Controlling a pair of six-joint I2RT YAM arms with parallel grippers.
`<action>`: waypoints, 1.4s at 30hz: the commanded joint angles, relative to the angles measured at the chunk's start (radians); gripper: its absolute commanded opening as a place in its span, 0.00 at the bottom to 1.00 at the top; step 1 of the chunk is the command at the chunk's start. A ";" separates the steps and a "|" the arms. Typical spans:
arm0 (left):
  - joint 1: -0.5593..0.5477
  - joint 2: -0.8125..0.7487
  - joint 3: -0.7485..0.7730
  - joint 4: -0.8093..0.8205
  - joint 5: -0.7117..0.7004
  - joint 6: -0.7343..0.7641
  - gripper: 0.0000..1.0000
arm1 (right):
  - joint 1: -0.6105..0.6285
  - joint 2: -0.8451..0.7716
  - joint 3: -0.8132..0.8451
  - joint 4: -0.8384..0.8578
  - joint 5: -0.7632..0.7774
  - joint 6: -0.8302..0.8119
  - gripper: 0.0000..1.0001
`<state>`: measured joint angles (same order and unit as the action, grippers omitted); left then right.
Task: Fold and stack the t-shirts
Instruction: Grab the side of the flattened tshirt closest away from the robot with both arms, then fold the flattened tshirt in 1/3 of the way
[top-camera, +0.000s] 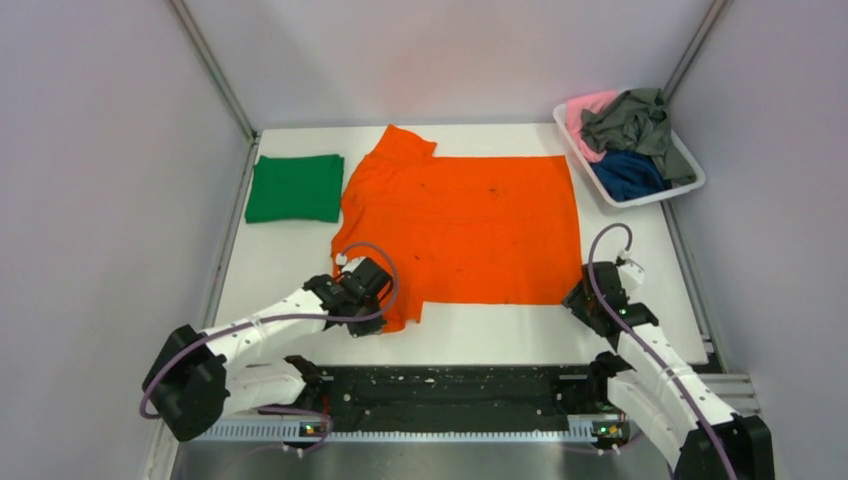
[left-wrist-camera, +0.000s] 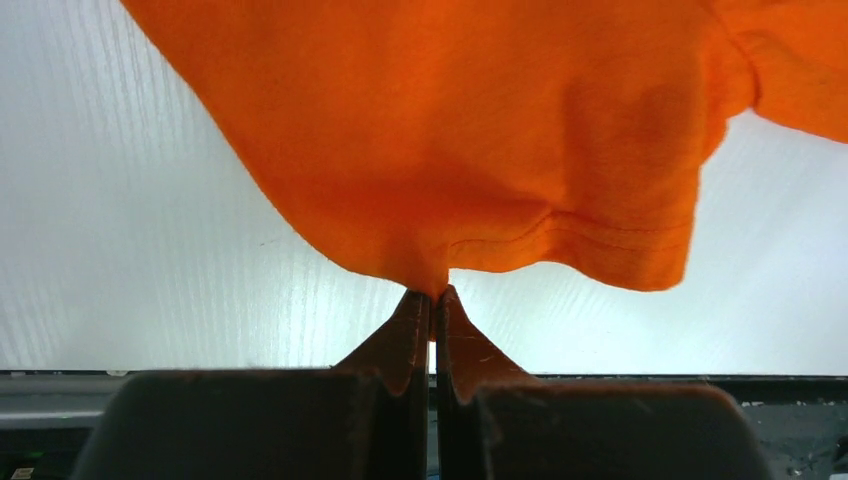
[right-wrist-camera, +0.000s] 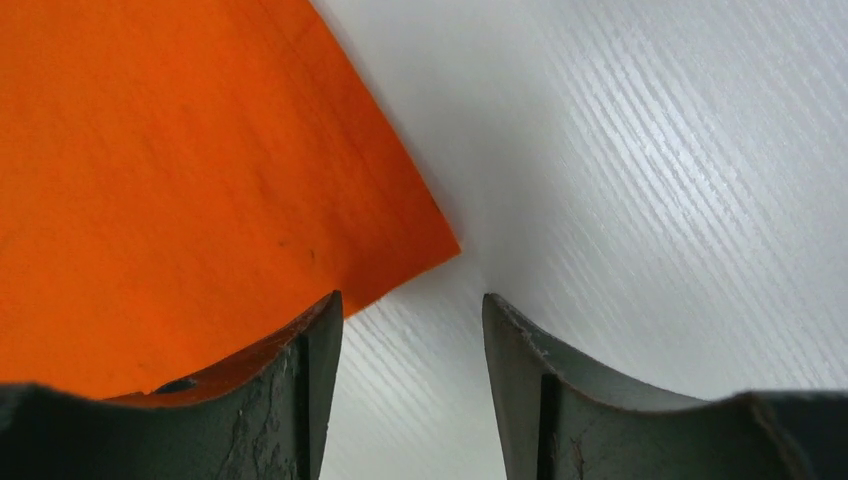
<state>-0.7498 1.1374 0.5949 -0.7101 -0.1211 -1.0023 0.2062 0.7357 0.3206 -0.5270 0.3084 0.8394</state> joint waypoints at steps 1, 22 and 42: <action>-0.002 -0.043 0.060 0.037 -0.029 0.040 0.00 | -0.007 0.050 -0.007 0.070 0.010 0.030 0.54; 0.072 -0.027 0.271 0.145 -0.094 0.157 0.00 | -0.007 0.186 0.136 0.162 0.050 -0.164 0.00; 0.359 0.290 0.628 0.200 0.007 0.320 0.00 | -0.044 0.573 0.515 0.171 0.062 -0.261 0.00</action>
<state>-0.4217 1.3891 1.1458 -0.5453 -0.1196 -0.7364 0.1883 1.2545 0.7467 -0.3817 0.3439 0.6079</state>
